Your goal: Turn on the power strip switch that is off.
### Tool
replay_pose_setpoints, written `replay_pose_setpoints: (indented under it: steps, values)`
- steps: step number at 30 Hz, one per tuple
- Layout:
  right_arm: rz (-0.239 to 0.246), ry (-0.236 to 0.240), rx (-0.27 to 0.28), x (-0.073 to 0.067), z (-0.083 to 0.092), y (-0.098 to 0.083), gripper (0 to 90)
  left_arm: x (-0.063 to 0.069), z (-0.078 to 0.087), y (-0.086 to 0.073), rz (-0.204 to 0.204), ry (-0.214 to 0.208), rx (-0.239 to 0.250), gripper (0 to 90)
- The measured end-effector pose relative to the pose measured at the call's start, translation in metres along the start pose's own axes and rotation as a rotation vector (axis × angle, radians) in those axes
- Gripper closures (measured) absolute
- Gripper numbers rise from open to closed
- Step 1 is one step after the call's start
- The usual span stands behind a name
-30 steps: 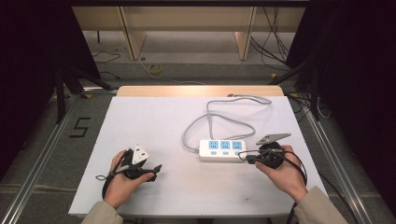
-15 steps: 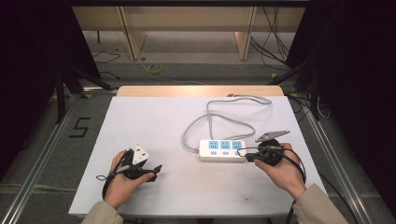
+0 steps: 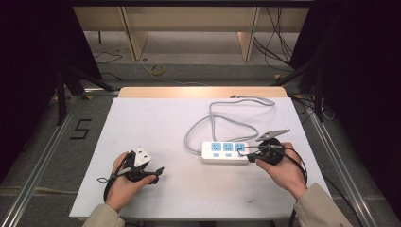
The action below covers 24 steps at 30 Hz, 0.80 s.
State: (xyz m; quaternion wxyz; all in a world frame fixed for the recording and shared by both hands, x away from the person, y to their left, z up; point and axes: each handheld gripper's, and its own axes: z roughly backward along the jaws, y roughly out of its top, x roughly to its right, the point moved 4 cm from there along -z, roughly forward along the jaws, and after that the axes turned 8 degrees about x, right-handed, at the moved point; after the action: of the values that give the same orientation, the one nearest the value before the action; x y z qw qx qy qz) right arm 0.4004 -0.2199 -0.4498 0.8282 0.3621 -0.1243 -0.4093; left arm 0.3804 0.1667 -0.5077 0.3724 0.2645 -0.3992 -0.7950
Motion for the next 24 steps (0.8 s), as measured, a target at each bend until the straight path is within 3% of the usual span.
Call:
replay_pose_setpoints:
  steps: [24]
  values:
    - [-0.01, 0.003, -0.044, 0.0014, -0.009, 0.0088, 90.0, 0.0005, -0.0005, -0.0002, -0.002, -0.004, -0.005, 21.0]
